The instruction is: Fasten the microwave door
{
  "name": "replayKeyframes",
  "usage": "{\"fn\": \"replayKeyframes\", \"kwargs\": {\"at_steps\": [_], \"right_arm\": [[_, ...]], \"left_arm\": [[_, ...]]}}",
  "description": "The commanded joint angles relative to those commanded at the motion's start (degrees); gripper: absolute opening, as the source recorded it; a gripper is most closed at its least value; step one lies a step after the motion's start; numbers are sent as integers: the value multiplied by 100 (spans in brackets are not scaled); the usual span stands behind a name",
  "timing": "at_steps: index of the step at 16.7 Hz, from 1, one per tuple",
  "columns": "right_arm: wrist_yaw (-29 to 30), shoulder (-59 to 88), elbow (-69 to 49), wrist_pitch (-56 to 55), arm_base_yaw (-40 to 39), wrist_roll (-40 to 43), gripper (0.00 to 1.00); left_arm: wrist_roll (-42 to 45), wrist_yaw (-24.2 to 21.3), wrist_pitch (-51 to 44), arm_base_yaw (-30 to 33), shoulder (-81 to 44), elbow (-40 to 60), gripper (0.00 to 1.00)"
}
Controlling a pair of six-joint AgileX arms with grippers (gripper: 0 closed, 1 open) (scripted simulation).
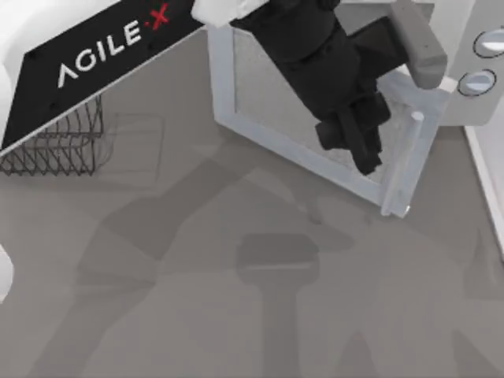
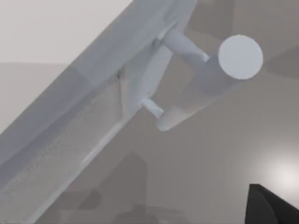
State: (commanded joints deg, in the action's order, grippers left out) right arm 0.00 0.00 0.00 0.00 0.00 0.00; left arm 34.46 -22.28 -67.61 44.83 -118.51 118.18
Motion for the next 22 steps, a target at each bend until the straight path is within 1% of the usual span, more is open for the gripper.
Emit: {"fn": "replayKeyframes", "kwargs": {"at_steps": [4,7,9,16,22], "right_arm": [[0,0,0,0,0,0,100],[0,0,0,0,0,0,100],[0,0,0,0,0,0,100],[0,0,0,0,0,0,100],[0,0,0,0,0,0,100]], "left_arm": [[-37,-301,-60,327,-95,145,0],[-90,-332,-89,452,-235,220,0],[-147,-241,-28,416,-245,222,0],[-149,349,33,-16,-248,487,0],[-145,407,6,-120,-267,508,0]]}}
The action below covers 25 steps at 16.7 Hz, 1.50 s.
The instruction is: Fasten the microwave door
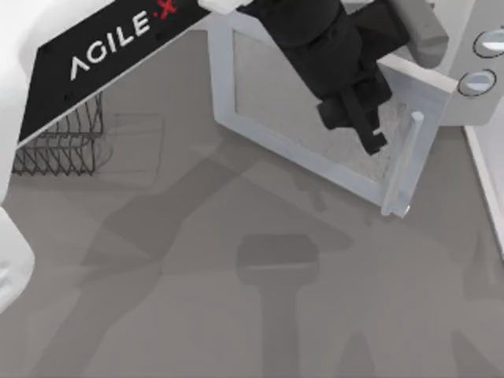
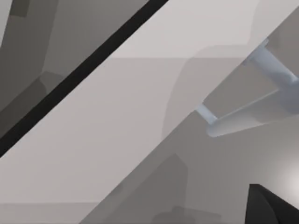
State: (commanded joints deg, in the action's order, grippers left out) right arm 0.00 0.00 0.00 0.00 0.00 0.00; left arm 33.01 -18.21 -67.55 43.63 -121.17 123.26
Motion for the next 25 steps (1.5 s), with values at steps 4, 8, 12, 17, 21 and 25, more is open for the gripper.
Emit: {"fn": "replayKeyframes", "kwargs": {"at_steps": [4,8,12,17,21,25], "right_arm": [[0,0,0,0,0,0,100],[0,0,0,0,0,0,100],[0,0,0,0,0,0,100],[0,0,0,0,0,0,100],[0,0,0,0,0,0,100],[0,0,0,0,0,0,100]], "left_arm": [[-30,-8,-48,83,-26,-14,0],[-143,-8,-219,163,-255,8,0],[-205,-1,-294,221,-421,284,0],[-179,69,-187,223,-405,653,0],[-191,31,-255,245,-462,659,0],[-306,-47,-581,404,-889,905,0]]}}
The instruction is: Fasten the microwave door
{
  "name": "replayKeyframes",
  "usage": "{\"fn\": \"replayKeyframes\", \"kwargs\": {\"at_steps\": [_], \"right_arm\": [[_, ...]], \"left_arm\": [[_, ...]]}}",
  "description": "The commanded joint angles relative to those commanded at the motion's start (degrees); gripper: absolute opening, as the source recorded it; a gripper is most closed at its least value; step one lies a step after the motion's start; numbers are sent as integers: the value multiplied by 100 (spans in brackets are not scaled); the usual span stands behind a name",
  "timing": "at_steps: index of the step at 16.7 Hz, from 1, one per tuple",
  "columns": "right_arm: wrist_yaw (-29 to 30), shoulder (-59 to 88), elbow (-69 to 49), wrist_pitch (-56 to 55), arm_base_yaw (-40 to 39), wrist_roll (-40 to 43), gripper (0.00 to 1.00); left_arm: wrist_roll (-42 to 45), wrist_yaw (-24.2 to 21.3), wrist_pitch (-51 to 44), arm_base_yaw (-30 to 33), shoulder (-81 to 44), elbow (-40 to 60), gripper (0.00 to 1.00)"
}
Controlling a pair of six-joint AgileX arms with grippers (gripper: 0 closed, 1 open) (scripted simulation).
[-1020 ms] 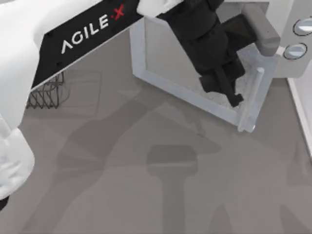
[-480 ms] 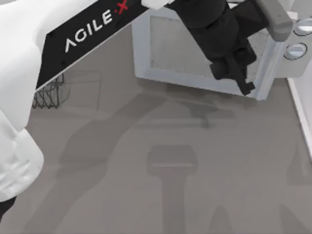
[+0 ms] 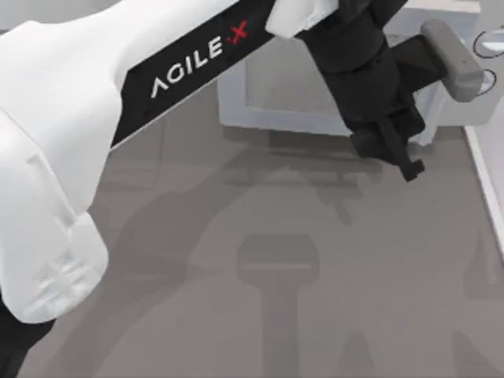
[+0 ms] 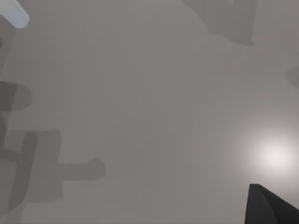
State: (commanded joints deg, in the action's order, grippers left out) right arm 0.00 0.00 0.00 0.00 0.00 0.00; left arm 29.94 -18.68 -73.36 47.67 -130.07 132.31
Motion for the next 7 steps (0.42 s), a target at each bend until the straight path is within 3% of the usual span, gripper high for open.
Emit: {"fn": "replayKeyframes", "kwargs": {"at_steps": [7], "right_arm": [[0,0,0,0,0,0,100]], "left_arm": [[-40,183,100,-20,-19,582,0]]}}
